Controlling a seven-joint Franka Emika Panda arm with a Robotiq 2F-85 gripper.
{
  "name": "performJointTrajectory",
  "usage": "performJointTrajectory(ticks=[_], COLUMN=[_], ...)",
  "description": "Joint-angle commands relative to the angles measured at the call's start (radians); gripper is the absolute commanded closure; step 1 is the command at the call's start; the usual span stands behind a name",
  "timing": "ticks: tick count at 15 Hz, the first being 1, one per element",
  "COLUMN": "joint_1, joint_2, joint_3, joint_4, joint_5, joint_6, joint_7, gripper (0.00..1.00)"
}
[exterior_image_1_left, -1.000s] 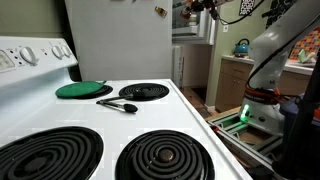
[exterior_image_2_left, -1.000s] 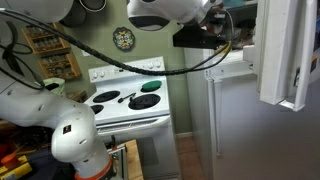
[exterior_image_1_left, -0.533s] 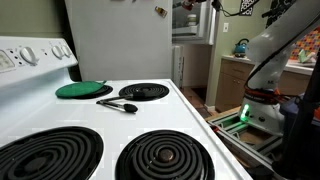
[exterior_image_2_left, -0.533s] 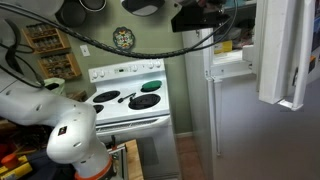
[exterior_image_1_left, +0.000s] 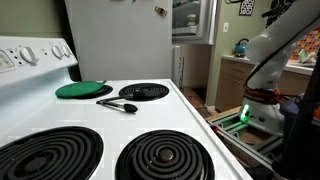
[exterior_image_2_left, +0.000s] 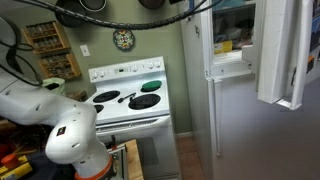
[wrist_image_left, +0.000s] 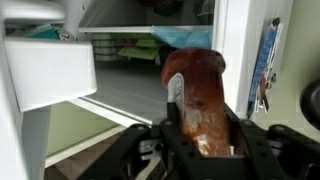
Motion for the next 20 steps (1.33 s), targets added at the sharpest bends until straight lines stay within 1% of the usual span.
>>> performJointTrajectory(ticks=[1, 4, 5, 6, 7, 10, 20], joint_1=[-0.018, -0.037, -0.038, -0.061, -0.066, -0.076, -0.079], joint_2=[0.035, 0.064, 0.07, 0.048, 0.054, 0.058, 0.058], joint_3=[0.006, 0.019, 0.018, 0.031, 0.034, 0.044, 0.045], joint_4=[0.064, 0.099, 0.106, 0.075, 0.079, 0.078, 0.078], joint_5=[0.091, 0.162, 0.183, 0.142, 0.146, 0.144, 0.143], joint_6=[-0.008, 0.021, 0.01, -0.014, -0.014, -0.012, -0.011], joint_7=[-0.061, -0.101, -0.124, -0.076, -0.081, -0.079, -0.079], gripper=[0.81, 0.81, 0.81, 0.81, 0.56, 0.56, 0.56])
